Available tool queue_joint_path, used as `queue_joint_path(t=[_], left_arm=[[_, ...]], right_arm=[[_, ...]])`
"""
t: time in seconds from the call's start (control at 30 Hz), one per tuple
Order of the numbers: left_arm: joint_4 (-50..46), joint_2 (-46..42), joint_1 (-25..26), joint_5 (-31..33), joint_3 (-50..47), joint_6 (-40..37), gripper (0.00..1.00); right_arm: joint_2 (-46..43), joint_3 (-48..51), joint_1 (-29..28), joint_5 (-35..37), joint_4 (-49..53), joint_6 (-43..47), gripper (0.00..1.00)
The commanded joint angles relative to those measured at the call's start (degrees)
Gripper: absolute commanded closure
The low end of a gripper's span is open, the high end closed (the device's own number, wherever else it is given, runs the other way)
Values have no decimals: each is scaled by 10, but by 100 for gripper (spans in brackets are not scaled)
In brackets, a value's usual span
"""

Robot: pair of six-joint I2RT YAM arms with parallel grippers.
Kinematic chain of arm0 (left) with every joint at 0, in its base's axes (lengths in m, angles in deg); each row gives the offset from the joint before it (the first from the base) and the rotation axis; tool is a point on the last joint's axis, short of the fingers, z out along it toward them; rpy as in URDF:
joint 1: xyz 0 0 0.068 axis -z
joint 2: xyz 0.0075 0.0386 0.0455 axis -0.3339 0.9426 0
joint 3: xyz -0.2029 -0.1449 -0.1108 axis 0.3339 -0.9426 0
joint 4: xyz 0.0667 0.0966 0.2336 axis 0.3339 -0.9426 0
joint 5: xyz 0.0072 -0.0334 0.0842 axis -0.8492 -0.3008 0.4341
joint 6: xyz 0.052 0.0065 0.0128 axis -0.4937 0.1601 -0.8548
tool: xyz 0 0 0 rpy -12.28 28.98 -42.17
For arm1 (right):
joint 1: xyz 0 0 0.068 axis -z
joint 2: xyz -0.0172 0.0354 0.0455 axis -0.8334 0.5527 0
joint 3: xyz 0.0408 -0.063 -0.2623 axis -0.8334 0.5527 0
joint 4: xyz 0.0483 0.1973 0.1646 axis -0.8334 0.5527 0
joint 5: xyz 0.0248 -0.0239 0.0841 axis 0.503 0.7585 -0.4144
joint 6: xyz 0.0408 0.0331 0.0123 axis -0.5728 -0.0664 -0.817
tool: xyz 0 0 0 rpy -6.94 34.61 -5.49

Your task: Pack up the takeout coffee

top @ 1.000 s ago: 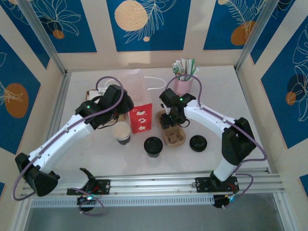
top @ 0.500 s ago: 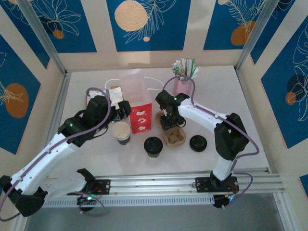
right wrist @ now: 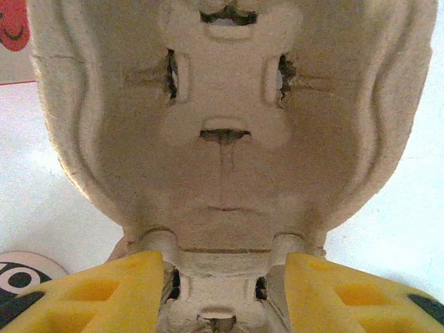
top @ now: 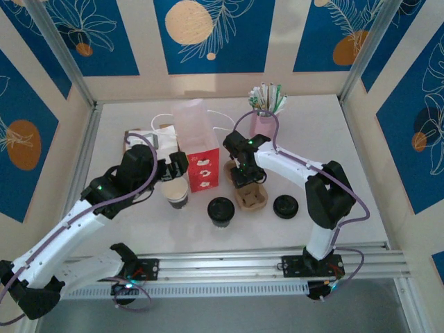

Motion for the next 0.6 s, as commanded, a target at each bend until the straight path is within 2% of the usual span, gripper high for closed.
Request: queue_joint_path(t=[0.0, 0.57], left_arm=[[10, -8, 5, -7, -3, -15, 0], [8, -15, 5, -4, -8, -15, 0]], right_arm=[[11, -24, 0, 1, 11, -1, 49], [21, -21, 4, -3, 9, -12, 52]])
